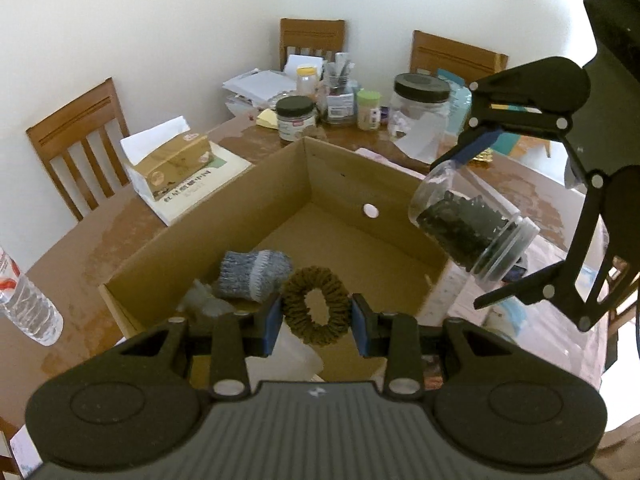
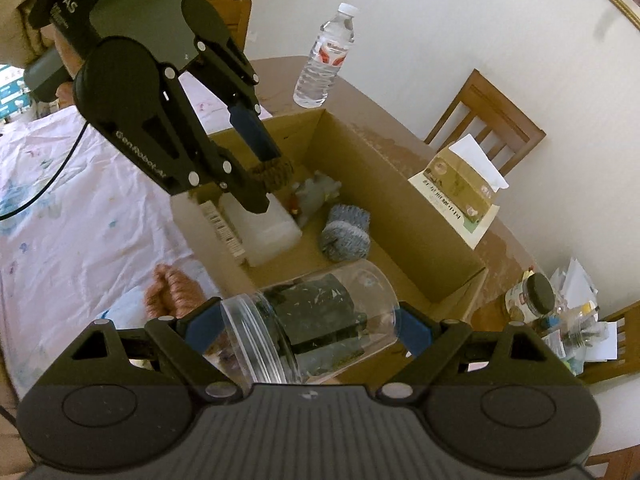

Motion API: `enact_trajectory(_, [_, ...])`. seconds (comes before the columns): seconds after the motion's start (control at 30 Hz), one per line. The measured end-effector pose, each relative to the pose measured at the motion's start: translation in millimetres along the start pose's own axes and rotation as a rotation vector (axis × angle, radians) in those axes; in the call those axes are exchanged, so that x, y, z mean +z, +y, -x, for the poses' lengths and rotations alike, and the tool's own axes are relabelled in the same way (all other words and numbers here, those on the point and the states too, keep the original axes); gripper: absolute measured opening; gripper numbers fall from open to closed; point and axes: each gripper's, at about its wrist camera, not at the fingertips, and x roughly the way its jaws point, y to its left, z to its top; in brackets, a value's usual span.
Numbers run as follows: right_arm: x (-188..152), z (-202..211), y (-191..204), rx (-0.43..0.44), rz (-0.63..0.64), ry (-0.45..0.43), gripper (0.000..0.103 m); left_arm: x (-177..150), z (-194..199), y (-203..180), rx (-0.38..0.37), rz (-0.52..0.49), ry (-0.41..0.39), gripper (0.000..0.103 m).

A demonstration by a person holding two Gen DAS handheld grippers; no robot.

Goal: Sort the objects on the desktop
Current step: 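Drop the brown hair tie into the cardboard box while the right tool drops the jar there, then withdraw both open tools from the cardboard box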

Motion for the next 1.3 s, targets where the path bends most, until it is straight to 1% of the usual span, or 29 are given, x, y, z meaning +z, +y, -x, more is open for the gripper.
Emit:
enact_trajectory(0.03, [1, -3, -2, -0.005, -0.004, -0.001, 0.093, 1, -1, 0, 0.001, 0.003, -0.002, 0.045])
enact_trajectory(0.07, [3, -6, -4, -0.015, -0.013, -0.004, 0.093, 1, -3, 1, 0.001, 0.007, 0.002, 0.061])
enact_trajectory(0.1, [5, -8, -6, -0.027, -0.027, -0.007, 0.093, 2, -4, 2, 0.002, 0.013, 0.004, 0.074])
enact_trajectory(0.13, [6, -11, -9, -0.029, -0.041, -0.005, 0.094, 1, -4, 3, 0.007, 0.020, -0.002, 0.076])
enact_trajectory(0.23, [6, -15, -11, -0.039, -0.058, -0.009, 0.096, 1, -3, 3, 0.001, 0.025, 0.002, 0.077])
enact_trajectory(0.3, [5, -15, -12, -0.033, -0.062, -0.008, 0.096, 0, -3, 2, -0.004, 0.019, 0.006, 0.080])
enact_trajectory(0.43, [2, -15, -10, -0.032, -0.062, -0.001, 0.096, -3, 1, -3, -0.010, 0.005, 0.007, 0.085])
enact_trajectory(0.93, [-23, 4, 8, -0.040, -0.094, 0.023, 0.096, -16, 26, -31, -0.033, -0.055, -0.008, 0.088])
enact_trajectory(1.13, [-40, 17, 27, -0.038, -0.123, 0.033, 0.096, -32, 41, -47, -0.046, -0.067, -0.021, 0.089])
enact_trajectory(1.23, [-47, 23, 39, -0.066, -0.154, 0.044, 0.096, -45, 48, -55, -0.060, -0.076, -0.016, 0.089])
enact_trajectory(1.3, [-52, 29, 49, -0.067, -0.190, 0.042, 0.096, -54, 53, -59, -0.070, -0.083, -0.014, 0.089])
